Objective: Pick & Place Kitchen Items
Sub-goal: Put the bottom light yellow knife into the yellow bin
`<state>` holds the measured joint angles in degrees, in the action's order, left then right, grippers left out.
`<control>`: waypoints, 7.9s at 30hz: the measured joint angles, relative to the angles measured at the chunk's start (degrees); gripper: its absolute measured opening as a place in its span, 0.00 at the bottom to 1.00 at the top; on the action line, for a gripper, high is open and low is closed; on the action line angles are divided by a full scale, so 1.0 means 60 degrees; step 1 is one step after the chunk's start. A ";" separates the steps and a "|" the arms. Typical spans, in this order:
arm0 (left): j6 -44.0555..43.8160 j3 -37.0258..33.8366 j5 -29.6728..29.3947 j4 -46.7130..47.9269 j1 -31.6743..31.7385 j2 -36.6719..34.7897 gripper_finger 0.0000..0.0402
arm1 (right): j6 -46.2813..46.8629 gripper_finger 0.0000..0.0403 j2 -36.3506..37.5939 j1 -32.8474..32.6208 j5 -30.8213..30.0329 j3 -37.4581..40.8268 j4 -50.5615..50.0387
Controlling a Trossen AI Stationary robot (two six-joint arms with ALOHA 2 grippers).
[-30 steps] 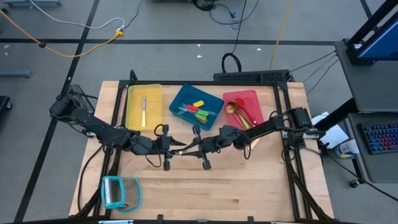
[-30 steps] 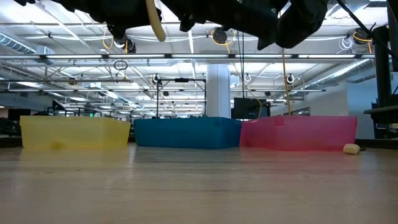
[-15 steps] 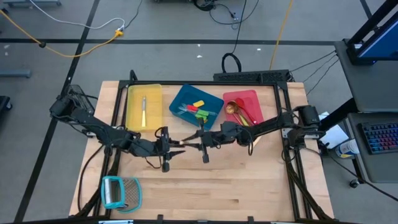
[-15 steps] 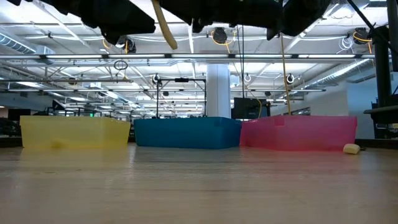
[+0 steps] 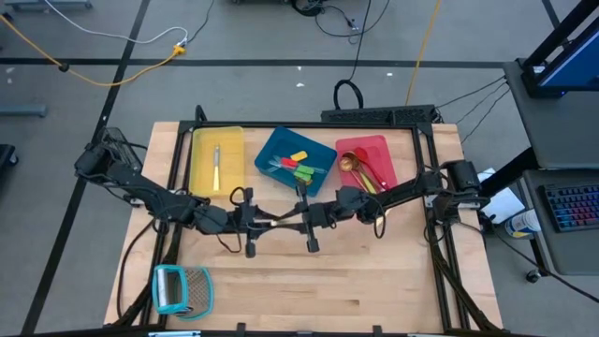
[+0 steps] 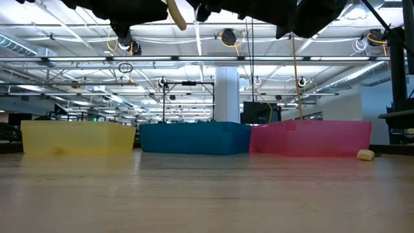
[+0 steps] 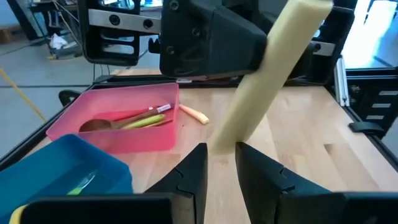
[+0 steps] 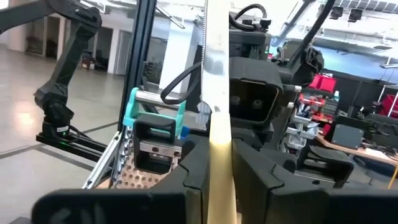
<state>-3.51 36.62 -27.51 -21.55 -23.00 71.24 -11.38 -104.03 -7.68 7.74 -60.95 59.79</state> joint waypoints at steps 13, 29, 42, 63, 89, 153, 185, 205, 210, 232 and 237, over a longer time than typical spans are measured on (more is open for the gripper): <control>0.0651 0.0000 -0.0031 -0.0862 -0.0189 0.0000 0.22 | 0.0077 0.11 0.0000 -0.0044 0.0001 0.0000 0.0367; -0.0783 0.0000 0.0535 -0.0896 0.0515 0.0000 0.22 | 0.0023 0.10 0.0000 -0.0018 -0.0133 0.0000 0.0343; 0.0656 0.0000 0.1571 -0.0872 0.0707 0.0000 0.22 | -0.0039 0.05 -0.0015 0.0052 -0.0442 0.0000 0.0055; 0.0026 0.0007 0.1363 0.1808 0.0708 -0.0004 0.22 | 0.1082 0.14 0.0702 0.0017 -0.0847 0.0256 -0.5137; 0.1668 0.0002 0.3866 0.2027 0.2462 0.1064 0.22 | 0.3748 0.35 -0.1433 -0.0074 -0.4096 0.0683 -0.6145; 0.2436 0.0011 0.4790 0.1249 0.2257 0.4803 0.13 | 0.2079 0.35 -0.1027 -0.0861 -0.4051 0.0699 -0.4939; -0.2422 -0.0007 -0.1116 0.9117 0.0240 -0.1507 0.14 | 0.1389 0.35 -0.0954 -0.1140 -0.4822 0.0688 -0.4715; -1.0502 -0.0007 -0.3363 1.4812 0.2184 -0.2872 0.14 | 0.1531 0.35 -0.0958 -0.1137 -0.4778 0.0692 -0.4658; -1.0287 -0.0040 -0.2947 1.4783 0.2971 -0.2807 0.15 | 0.1531 0.35 -0.0959 -0.1137 -0.4749 0.0696 -0.4454; -1.0461 -0.2818 -0.1749 1.1516 0.5806 -0.2838 0.17 | 0.1534 0.35 -0.0962 -0.1137 -0.4742 0.0699 -0.3854; -1.0076 -0.2826 -0.1704 1.1190 0.6182 -0.2830 0.19 | 0.1531 0.35 -0.0962 -0.1137 -0.4742 0.0697 -0.3855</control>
<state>-63.97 19.67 -37.74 45.60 14.09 54.26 -2.20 -109.80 -14.50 -20.71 -56.77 36.66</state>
